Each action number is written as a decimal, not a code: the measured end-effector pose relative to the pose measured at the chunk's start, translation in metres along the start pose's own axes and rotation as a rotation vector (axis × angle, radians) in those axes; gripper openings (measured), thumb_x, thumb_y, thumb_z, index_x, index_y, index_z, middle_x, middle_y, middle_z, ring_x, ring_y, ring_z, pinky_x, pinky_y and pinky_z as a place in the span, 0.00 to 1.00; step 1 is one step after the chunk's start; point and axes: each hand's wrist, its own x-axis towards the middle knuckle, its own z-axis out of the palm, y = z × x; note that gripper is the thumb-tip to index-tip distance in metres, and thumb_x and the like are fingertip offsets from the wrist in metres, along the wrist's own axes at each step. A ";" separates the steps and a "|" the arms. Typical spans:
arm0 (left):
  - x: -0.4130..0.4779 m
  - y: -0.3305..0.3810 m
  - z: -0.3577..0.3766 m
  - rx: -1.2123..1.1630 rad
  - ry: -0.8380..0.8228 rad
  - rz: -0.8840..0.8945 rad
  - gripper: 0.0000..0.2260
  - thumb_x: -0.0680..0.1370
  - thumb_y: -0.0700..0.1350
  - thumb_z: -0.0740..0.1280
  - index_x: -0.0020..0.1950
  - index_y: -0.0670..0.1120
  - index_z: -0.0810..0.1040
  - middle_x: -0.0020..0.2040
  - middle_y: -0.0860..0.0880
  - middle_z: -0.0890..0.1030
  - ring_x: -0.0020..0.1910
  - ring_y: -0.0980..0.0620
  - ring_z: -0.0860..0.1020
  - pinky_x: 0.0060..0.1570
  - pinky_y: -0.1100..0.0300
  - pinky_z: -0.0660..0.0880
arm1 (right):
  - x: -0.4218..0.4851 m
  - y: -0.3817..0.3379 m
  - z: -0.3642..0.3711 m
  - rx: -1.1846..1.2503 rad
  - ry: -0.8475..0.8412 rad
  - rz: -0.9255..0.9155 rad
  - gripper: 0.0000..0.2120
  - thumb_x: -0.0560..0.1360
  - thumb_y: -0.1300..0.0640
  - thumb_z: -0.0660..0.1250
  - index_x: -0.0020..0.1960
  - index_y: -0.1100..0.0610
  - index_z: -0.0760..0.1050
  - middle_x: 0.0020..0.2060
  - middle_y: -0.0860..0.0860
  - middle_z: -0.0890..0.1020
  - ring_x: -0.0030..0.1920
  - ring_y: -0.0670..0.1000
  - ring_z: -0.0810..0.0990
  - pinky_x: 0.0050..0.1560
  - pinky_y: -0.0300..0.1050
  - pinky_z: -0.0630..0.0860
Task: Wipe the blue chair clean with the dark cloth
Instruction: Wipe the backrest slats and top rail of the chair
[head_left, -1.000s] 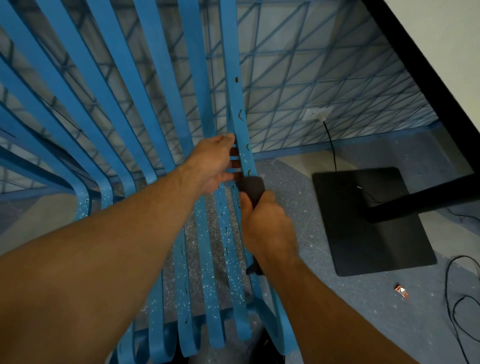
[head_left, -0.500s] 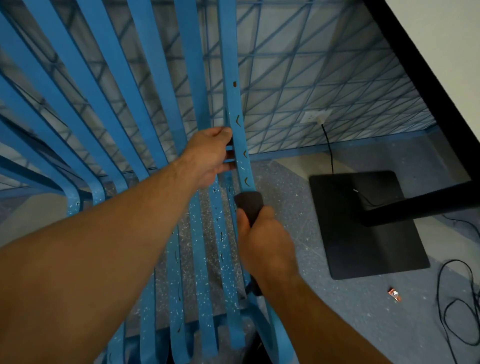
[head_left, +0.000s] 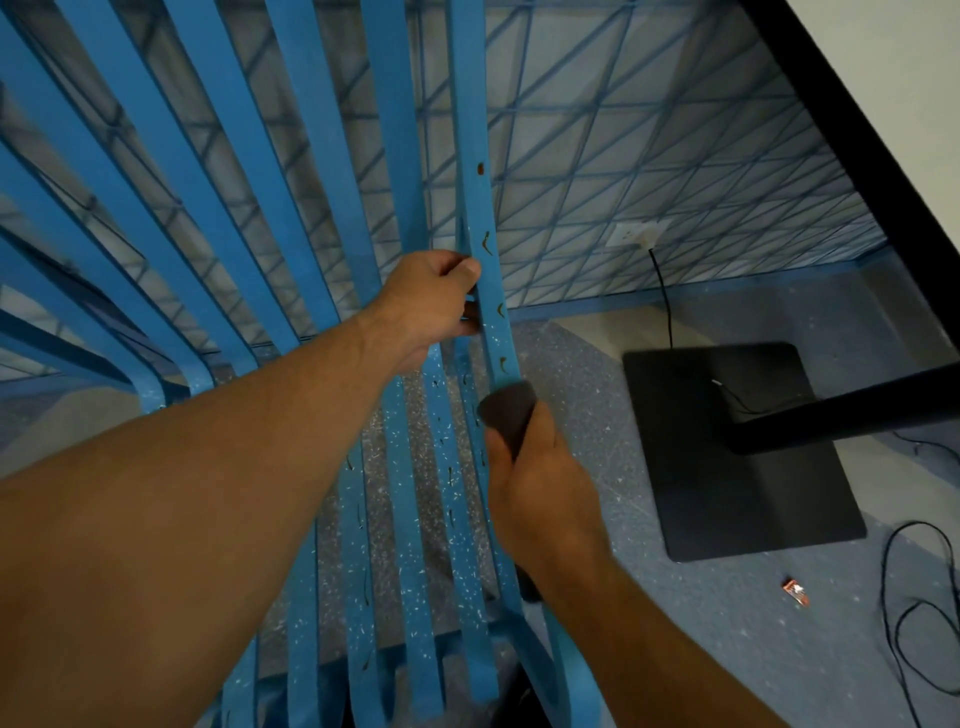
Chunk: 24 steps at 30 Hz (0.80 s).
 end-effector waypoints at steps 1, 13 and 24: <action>0.001 0.000 -0.001 0.013 -0.012 0.003 0.08 0.83 0.42 0.60 0.51 0.43 0.78 0.50 0.43 0.83 0.48 0.47 0.83 0.43 0.54 0.82 | 0.014 -0.008 -0.001 0.016 0.015 0.022 0.23 0.80 0.38 0.53 0.69 0.51 0.60 0.49 0.50 0.78 0.45 0.52 0.80 0.46 0.57 0.81; 0.008 -0.001 -0.008 0.162 -0.042 0.065 0.08 0.82 0.43 0.61 0.50 0.46 0.80 0.47 0.47 0.84 0.46 0.50 0.84 0.51 0.53 0.80 | 0.035 -0.024 0.005 -0.038 0.096 -0.004 0.23 0.80 0.39 0.51 0.71 0.49 0.55 0.53 0.51 0.77 0.47 0.53 0.80 0.47 0.57 0.79; 0.010 -0.005 -0.007 0.186 -0.037 0.069 0.08 0.82 0.45 0.60 0.52 0.46 0.79 0.49 0.47 0.84 0.48 0.49 0.84 0.54 0.48 0.79 | 0.033 -0.023 -0.007 0.111 0.026 0.108 0.22 0.78 0.34 0.49 0.53 0.51 0.69 0.37 0.48 0.78 0.36 0.47 0.79 0.39 0.52 0.81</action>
